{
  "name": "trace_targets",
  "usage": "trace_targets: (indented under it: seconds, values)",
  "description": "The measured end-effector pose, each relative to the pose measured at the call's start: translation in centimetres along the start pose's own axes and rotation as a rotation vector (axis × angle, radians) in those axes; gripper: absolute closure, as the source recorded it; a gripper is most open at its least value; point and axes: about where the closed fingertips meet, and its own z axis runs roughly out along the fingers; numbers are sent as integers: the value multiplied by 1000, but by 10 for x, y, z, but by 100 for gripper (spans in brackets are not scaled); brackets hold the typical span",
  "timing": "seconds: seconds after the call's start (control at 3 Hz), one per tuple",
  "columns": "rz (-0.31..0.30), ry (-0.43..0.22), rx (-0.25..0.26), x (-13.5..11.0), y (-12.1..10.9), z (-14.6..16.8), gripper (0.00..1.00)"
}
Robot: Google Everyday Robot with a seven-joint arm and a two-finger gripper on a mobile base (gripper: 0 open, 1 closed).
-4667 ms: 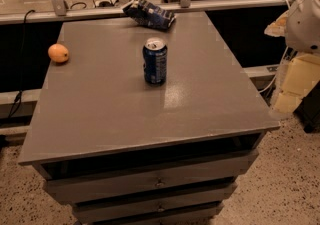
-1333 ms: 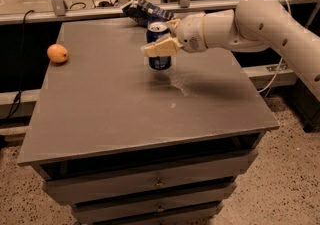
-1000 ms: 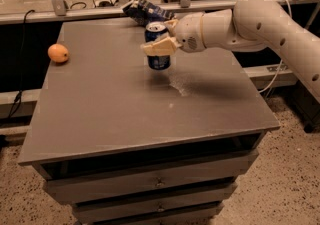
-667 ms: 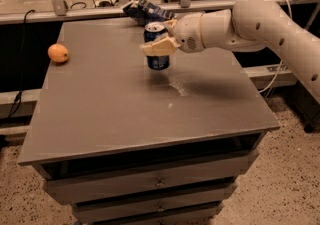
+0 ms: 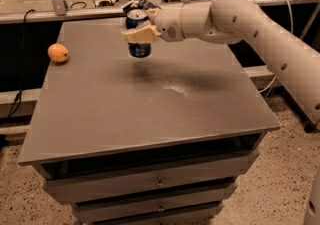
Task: Move pepsi can near orange
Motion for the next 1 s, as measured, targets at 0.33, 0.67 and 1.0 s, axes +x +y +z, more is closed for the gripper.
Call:
trace_targets:
  seconds: [0.33, 0.67, 1.0]
  values:
    - [-5, -60, 9, -18, -27, 50, 100]
    - [3, -103, 26, -29, -48, 108, 100]
    - [9, -131, 46, -37, -60, 148, 100]
